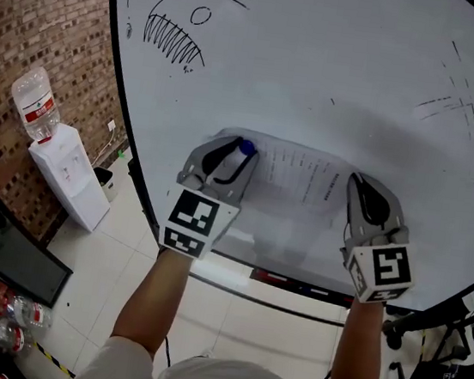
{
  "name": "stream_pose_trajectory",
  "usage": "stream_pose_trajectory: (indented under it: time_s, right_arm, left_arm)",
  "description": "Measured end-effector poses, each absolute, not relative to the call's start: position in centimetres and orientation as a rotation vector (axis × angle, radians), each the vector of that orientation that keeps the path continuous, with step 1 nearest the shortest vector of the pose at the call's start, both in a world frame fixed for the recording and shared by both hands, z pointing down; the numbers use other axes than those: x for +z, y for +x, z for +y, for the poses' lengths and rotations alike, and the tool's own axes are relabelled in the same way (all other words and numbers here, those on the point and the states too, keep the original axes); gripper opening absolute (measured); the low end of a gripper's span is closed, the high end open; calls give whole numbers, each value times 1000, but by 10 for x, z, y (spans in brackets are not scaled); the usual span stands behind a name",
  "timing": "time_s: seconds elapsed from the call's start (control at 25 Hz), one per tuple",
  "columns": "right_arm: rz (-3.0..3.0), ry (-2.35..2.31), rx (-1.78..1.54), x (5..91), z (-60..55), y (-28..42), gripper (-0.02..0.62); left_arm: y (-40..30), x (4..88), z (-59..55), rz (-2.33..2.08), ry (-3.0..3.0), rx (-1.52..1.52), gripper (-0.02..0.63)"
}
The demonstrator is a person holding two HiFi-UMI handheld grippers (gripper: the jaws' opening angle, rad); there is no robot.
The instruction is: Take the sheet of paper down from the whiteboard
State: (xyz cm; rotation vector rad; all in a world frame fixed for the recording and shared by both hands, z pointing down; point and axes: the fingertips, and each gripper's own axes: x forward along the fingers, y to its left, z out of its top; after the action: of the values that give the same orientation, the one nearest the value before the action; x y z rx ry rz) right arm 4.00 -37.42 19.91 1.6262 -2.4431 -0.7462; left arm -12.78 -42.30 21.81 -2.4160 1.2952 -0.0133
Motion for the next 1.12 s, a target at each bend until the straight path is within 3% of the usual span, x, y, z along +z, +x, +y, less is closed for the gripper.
stream_pose_trajectory:
  time_s: [0.76, 1.12]
  right_arm:
    - [-2391, 1818, -117, 396, -290, 170, 8]
    - [-2359, 1892, -40, 421, -266, 196, 8]
  left_arm:
    - [-168, 390, -353, 1481, -2843, 150, 132]
    - [-155, 401, -352, 1505, -2828, 144, 132]
